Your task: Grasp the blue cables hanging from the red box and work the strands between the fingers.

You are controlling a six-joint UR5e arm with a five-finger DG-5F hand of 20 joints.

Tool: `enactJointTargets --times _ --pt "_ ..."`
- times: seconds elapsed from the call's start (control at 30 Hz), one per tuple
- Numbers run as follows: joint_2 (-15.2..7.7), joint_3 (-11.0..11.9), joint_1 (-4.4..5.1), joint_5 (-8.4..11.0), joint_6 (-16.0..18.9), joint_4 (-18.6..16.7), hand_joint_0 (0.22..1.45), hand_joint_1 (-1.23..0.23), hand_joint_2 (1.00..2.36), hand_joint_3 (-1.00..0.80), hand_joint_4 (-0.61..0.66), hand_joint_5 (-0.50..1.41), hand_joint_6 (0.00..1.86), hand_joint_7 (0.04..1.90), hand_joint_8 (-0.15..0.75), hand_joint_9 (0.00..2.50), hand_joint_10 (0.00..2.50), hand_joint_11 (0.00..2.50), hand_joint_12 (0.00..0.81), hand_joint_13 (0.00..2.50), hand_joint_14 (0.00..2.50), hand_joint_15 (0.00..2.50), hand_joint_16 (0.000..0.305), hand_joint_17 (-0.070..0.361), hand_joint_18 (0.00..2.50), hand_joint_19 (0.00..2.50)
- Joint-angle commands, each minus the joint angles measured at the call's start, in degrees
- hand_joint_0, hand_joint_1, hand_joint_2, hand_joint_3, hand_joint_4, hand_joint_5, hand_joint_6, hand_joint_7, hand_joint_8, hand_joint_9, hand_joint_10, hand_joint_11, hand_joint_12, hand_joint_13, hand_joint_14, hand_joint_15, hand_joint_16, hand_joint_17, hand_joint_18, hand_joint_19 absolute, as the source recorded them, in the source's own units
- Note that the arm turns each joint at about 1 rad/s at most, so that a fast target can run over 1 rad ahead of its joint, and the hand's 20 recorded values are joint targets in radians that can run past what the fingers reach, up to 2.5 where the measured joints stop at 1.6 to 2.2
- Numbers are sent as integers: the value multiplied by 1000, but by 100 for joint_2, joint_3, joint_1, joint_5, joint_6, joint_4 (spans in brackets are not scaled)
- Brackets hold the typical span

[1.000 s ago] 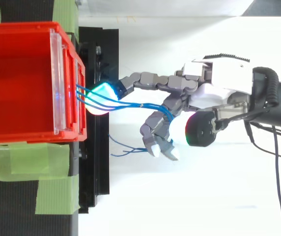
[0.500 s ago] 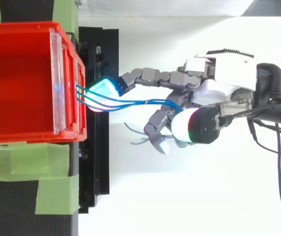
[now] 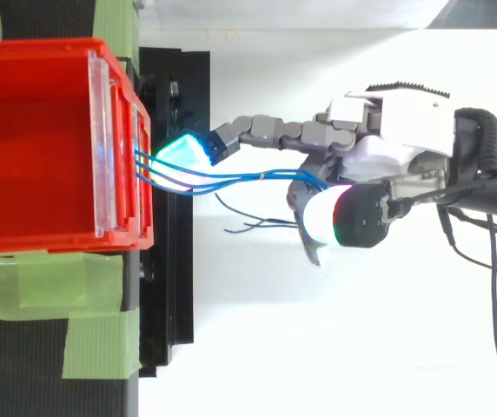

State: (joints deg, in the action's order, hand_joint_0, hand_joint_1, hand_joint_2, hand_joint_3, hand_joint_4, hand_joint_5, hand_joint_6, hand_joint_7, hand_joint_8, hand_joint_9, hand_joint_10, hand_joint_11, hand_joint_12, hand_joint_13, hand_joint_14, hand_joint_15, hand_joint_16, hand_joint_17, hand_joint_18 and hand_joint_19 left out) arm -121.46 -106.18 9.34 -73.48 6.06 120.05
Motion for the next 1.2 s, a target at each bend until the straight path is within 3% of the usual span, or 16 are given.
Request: enactJointTargets --times 0.0,0.13,0.3,0.37,0.4,0.5,0.73,1.17 --pt "0 1 -3 0 0 1 728 -544 1000 -1000 300 -74 7 712 416 1016 2023 1987 519 1173 2500 1545 71 160 1469 520" --pt "0 1 -3 9 -17 1 727 -544 1000 -1000 315 -47 8 712 431 1004 2500 2152 541 1267 2500 1596 74 167 1592 514" --pt "0 1 6 26 -26 1 730 -540 1000 -1000 346 19 8 721 461 1084 2500 2500 583 1511 2500 1735 78 176 1792 536" --pt "0 1 6 26 -43 1 730 -539 1000 -1000 354 34 8 724 466 1128 2500 2500 592 1554 2500 1742 80 179 1860 546" --pt "0 1 6 26 -52 1 731 -537 1000 -1000 362 48 8 725 476 1168 2500 2500 604 1600 2500 1736 243 183 1941 558" --pt "0 1 15 53 -52 1 730 -536 1000 -1000 372 77 9 728 495 1267 2500 2500 617 1708 2500 1718 236 177 2025 547" --pt "0 1 6 53 -52 36 721 -528 1000 -1000 400 181 9 723 503 1639 2500 2500 632 1920 2500 1652 262 197 2485 582" --pt "0 1 15 62 -26 185 719 -528 1000 -1000 401 214 9 723 509 1768 2500 2500 633 1986 2500 1656 265 199 2500 631"
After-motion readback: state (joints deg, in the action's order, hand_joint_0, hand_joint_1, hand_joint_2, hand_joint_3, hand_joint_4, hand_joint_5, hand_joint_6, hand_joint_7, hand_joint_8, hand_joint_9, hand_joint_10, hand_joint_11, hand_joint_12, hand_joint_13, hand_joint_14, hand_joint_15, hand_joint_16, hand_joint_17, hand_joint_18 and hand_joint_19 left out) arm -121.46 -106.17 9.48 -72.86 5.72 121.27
